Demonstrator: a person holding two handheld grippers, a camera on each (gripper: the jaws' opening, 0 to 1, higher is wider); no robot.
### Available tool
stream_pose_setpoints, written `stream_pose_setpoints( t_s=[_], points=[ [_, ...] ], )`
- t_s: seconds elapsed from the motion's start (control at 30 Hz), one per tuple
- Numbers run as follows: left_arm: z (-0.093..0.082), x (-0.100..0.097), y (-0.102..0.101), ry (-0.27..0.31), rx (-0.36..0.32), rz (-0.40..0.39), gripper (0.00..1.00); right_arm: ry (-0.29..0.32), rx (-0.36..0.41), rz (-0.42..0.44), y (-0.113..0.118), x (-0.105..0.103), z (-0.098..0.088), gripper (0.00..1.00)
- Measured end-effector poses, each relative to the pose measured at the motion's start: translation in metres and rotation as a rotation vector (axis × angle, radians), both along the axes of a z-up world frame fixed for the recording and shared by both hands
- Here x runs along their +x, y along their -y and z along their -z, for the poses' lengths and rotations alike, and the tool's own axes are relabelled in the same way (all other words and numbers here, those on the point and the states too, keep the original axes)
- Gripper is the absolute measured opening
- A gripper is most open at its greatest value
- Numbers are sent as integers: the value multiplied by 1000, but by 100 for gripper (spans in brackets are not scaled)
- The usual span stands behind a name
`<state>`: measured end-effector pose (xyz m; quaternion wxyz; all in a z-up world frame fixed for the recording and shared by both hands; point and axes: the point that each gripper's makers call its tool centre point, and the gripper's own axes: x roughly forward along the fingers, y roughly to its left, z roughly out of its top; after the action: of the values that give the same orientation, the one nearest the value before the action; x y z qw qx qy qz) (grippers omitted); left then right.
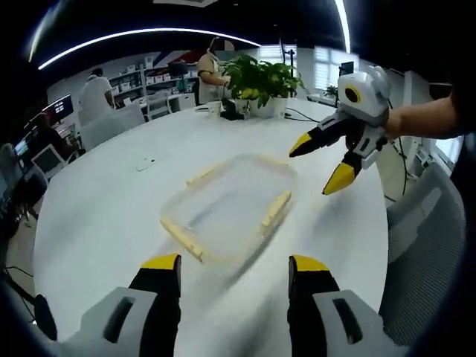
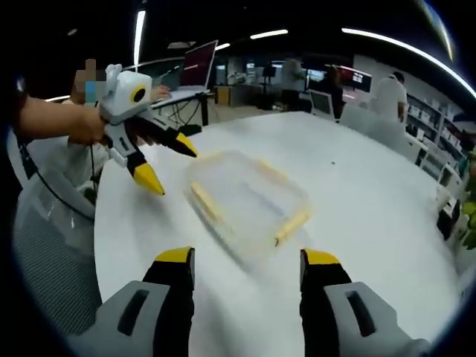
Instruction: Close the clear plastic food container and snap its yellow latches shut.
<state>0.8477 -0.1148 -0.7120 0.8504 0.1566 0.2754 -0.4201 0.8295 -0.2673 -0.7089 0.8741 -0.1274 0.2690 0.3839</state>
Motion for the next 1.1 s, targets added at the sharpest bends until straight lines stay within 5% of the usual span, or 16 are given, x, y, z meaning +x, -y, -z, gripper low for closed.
stream_pose_setpoints(
  t_s=[0.6,1.1],
  points=[
    [-26,-54,-15,5,-110,-94,71,45,10,79,23,-41,-15,68],
    [-34,-85,-33,47,-119,-148,85,45,49,139,37,-67,-17,81]
  ],
)
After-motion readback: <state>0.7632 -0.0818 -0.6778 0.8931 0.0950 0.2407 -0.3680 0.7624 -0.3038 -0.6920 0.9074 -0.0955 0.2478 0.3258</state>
